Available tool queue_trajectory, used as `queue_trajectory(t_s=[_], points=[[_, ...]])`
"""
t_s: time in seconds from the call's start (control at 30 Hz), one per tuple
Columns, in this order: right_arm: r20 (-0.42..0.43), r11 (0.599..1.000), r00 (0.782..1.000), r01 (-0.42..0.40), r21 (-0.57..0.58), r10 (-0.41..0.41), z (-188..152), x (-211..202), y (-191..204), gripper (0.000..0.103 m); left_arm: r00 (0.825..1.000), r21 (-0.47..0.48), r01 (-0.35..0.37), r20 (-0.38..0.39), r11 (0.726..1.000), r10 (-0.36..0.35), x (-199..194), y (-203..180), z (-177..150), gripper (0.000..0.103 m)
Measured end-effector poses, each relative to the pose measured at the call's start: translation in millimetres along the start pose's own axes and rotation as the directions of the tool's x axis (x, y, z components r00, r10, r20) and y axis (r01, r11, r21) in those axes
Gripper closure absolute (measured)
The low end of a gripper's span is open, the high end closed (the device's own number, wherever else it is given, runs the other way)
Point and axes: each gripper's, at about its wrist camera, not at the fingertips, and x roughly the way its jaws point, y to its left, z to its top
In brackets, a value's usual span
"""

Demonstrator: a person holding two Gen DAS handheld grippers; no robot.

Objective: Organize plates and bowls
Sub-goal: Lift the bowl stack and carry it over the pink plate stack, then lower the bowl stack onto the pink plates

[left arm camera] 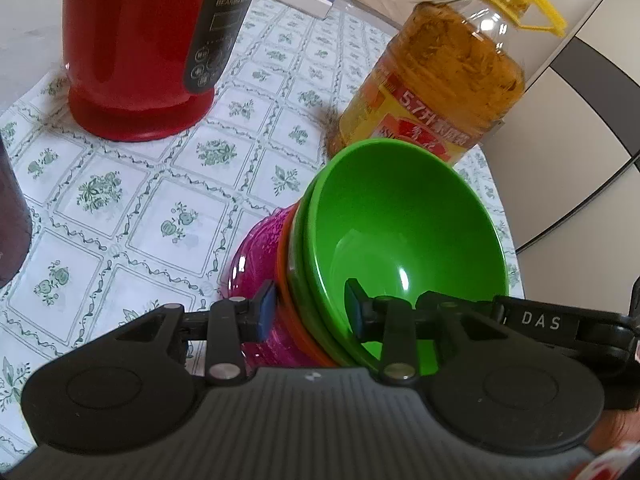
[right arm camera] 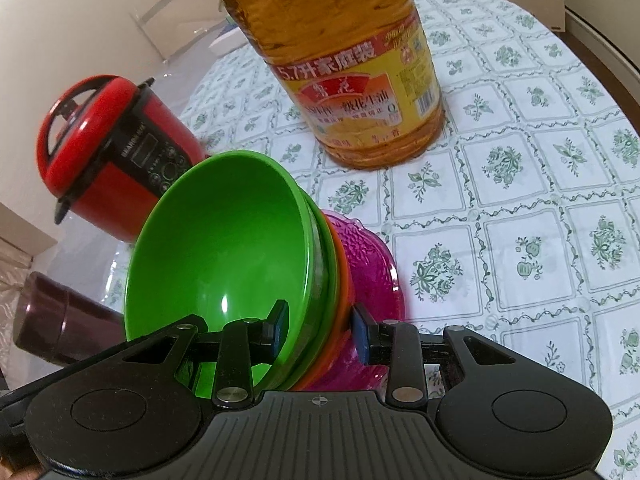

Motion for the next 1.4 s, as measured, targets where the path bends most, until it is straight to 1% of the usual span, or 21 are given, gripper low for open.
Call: queue_trajectory(t_s=[0.2, 0.27, 0.57, 0.77, 0.87, 0.93, 0.97, 1.0, 1.17, 1.4], points=[[-0.01, 1.0, 1.0, 0.0, 0.001, 0.0, -0.2, 13.2, -6.1, 0.069, 1.0, 0.003, -0.003, 0.004, 1.0, 0.003, 9.7, 4.1, -1.4, 0.07], [-0.014, 1.0, 1.0, 0.0, 0.001, 0.0, -0.9, 16.8, -7.5, 0.069, 1.0, 0.007, 0.002, 0.016, 1.0, -0.002, 10.4, 5.2, -1.9, 0.07], [0.006, 1.0, 1.0, -0.002, -0.025, 0.003, -4.8, 17.8, -6.7, 0.069, 0.999, 0.026, 0.005, 0.041, 1.0, -0.006, 11.3, 4.7, -7.2, 0.071], [0.018, 1.0, 1.0, -0.019, 0.0, 0.019, -5.7, 17.4, -10.7, 0.069, 0.999, 0.048, -0.013, 0.05, 0.999, 0.01, 11.5, 0.0, -9.1, 0.07], [0.027, 0.999, 0.999, -0.036, 0.001, 0.036, -6.7, 16.0, -12.7, 0.066, 0.998, 0.043, -0.017, 0.066, 0.999, 0.014, 8.5, 1.8, -9.5, 0.066], [0.039, 0.999, 0.999, -0.035, -0.002, 0.035, -7.6, 12.8, -12.1, 0.064, 0.997, 0.04, -0.018, 0.075, 0.999, 0.015, 4.9, 2.8, -9.1, 0.062], [0.044, 1.0, 0.999, -0.031, 0.001, 0.03, -8.0, 11.4, -11.8, 0.061, 0.997, 0.041, -0.016, 0.08, 0.999, 0.012, 3.2, 2.6, -9.1, 0.058], [0.048, 0.999, 0.998, -0.033, 0.007, 0.033, -8.2, 9.9, -12.0, 0.059, 0.996, 0.042, -0.015, 0.085, 0.999, 0.012, 0.7, 2.5, -9.1, 0.057], [0.073, 0.999, 0.996, -0.052, 0.017, 0.051, -11.9, 0.1, -10.0, 0.056, 0.994, 0.041, -0.009, 0.113, 0.999, 0.005, -13.3, 1.0, -11.0, 0.055], [0.12, 0.996, 0.99, -0.083, 0.04, 0.078, -20.0, -24.5, -6.7, 0.053, 0.986, 0.019, 0.015, 0.163, 1.0, -0.018, -42.6, 0.3, -16.5, 0.049]])
